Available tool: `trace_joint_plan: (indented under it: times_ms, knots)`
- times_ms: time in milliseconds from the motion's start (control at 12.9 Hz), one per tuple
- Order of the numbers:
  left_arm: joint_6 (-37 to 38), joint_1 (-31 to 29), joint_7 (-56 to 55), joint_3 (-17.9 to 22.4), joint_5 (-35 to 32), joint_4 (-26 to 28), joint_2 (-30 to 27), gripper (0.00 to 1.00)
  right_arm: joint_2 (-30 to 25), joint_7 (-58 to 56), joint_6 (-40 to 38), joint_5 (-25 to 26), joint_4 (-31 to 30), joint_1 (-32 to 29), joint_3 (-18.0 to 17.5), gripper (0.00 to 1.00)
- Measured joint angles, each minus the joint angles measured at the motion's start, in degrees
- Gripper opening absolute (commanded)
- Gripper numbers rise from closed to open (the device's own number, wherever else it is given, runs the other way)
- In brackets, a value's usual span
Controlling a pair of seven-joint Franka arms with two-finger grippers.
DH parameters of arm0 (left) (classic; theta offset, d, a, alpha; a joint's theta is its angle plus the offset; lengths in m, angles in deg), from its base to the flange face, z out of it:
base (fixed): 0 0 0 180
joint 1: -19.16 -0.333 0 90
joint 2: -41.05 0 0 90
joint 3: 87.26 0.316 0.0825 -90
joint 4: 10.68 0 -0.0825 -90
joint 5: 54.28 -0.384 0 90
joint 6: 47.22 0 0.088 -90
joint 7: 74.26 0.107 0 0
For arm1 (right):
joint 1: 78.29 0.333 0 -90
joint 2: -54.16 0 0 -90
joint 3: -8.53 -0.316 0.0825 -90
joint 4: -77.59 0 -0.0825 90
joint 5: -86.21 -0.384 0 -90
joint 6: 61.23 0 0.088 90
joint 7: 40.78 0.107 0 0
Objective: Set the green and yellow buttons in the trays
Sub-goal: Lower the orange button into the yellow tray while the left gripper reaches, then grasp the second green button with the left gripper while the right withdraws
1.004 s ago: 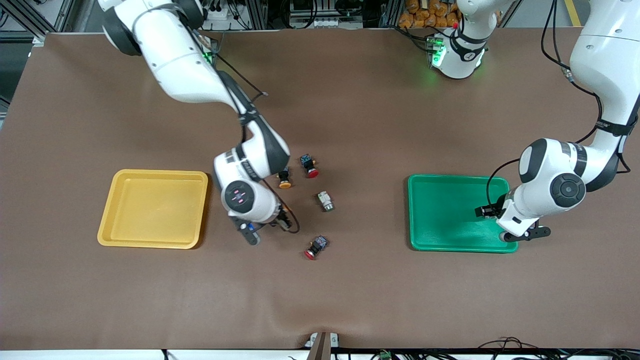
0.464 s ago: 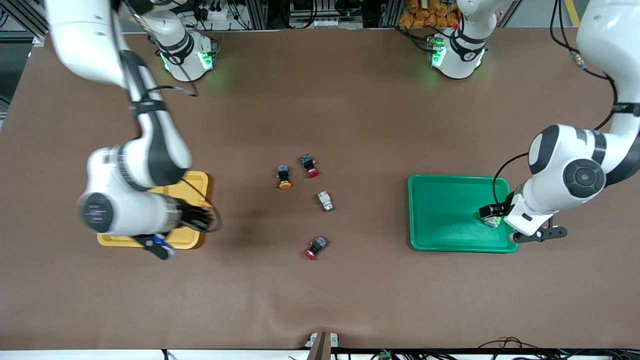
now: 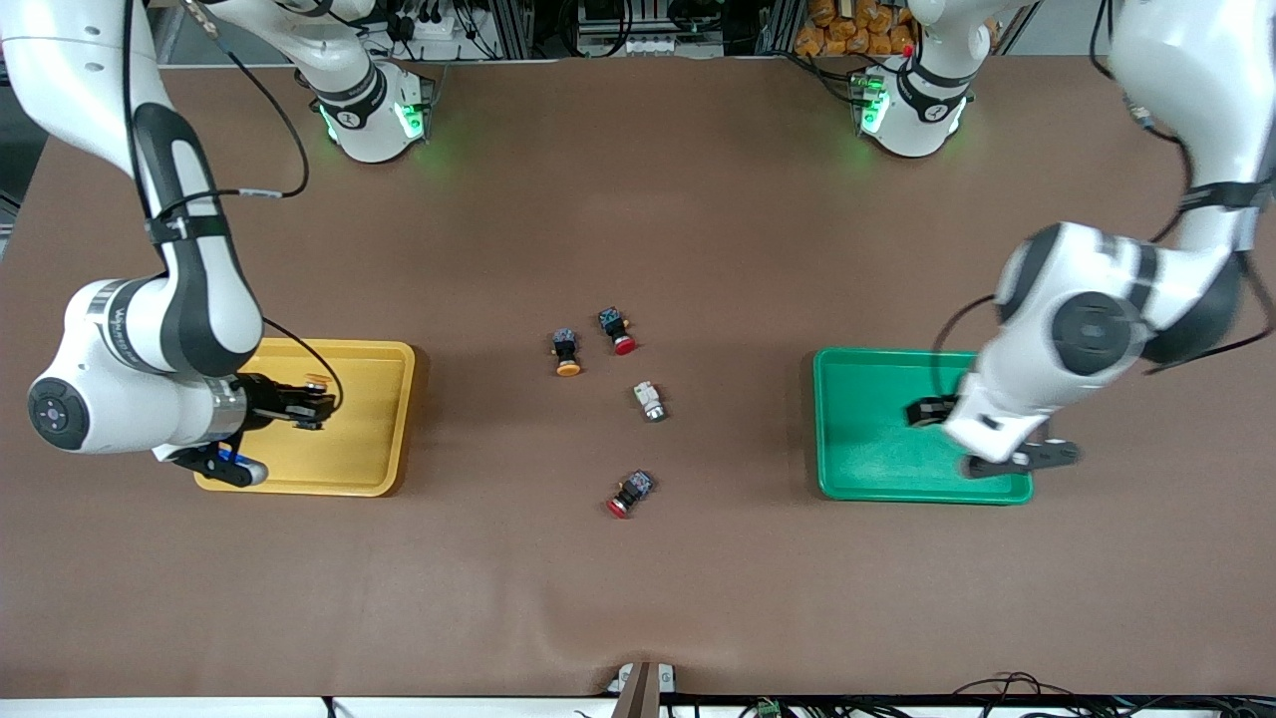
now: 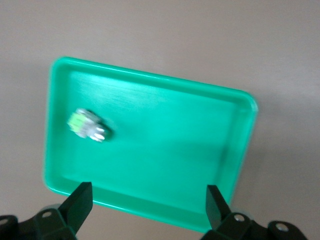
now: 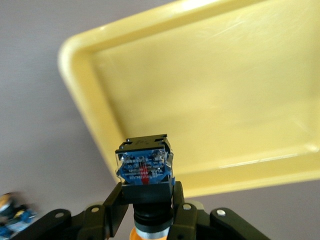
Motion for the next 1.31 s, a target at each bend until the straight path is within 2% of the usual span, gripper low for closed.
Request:
trace_joint_plan:
  times_ms: [155,386,695,773,850,927,1159,1313]
  knots:
    - [-0.20,7.19,-9.77,0.16,0.00,-3.26,3.60,1.00,0.03,-6.20,5.46,0.25,-5.02,-2.71,0.06,0.00]
    - [-2.61,16.60,-20.54,1.52,-0.05,-10.27,10.85,1.00,0.04,-15.04,8.32,0.31,-8.08,-6.58,0.15,0.00]
    - [-12.17,26.03,-27.54,8.49,-0.05,-14.25,16.41,1.00,0.76,-21.46,16.51,0.56,-12.69,-9.09,0.22,0.01]
    - [-14.07,28.45,-30.00,9.98,-0.05,-15.49,17.72,1.00,1.23,-21.80,17.56,0.59,-13.17,-9.25,0.22,0.18]
    - [-15.26,31.29,-32.15,11.80,-0.05,-16.84,19.07,1.00,1.69,-21.92,18.30,0.60,-13.37,-9.29,0.22,0.64]
    - [-16.08,34.48,-33.89,14.11,-0.05,-17.91,20.31,1.00,2.04,-21.92,18.64,0.60,-13.37,-9.29,0.18,0.99]
    - [-17.59,41.39,-36.96,18.37,-0.05,-19.07,22.90,1.00,2.23,-21.31,17.98,0.52,-12.45,-9.28,-0.05,1.00]
    - [-17.77,42.90,-38.15,18.59,-0.05,-19.16,23.84,1.00,1.99,-20.38,10.38,0.49,-8.12,-8.98,-0.34,1.00]
